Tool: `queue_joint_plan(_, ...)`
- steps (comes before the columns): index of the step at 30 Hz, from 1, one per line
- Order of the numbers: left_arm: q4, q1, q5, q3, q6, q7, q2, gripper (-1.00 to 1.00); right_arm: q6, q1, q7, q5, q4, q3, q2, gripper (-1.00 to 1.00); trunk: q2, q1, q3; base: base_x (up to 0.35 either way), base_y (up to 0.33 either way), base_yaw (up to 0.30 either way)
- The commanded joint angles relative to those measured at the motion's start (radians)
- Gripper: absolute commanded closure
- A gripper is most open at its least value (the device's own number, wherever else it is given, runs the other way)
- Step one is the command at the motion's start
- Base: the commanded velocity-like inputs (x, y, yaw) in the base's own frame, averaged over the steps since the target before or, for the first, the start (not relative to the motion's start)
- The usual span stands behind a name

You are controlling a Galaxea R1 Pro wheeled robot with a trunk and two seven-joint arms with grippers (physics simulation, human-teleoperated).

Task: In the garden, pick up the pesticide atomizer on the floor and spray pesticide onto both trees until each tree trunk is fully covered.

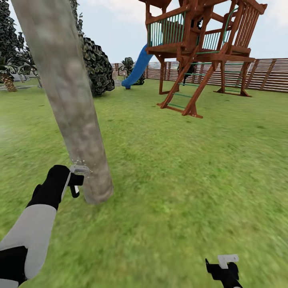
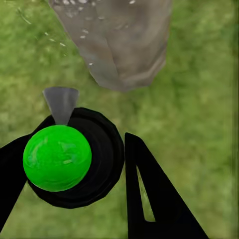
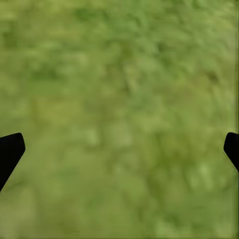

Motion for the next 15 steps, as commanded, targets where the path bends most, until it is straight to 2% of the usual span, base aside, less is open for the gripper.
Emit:
queue_joint_plan(1,0.000,0.000,0.000,0.001,-0.001,0.000,0.000,1.00,0.000,0.000,0.001,0.000,0.000,0.000,0.000,-1.00,0.000,0.000,0.000,0.234,-0.188,0.000)
queue_joint_plan(5,0.000,0.001,0.001,0.005,-0.001,0.001,-0.002,1.00,0.000,0.000,0.001,0.000,0.000,0.000,0.000,-1.00,0.000,0.000,0.000,0.166,-0.222,0.000)
queue_joint_plan(15,0.002,0.001,-0.001,0.009,-0.002,0.005,0.001,1.00,0.000,0.000,0.002,0.000,-0.001,0.000,0.001,-1.00,0.000,0.000,0.000,0.008,-0.271,0.000)
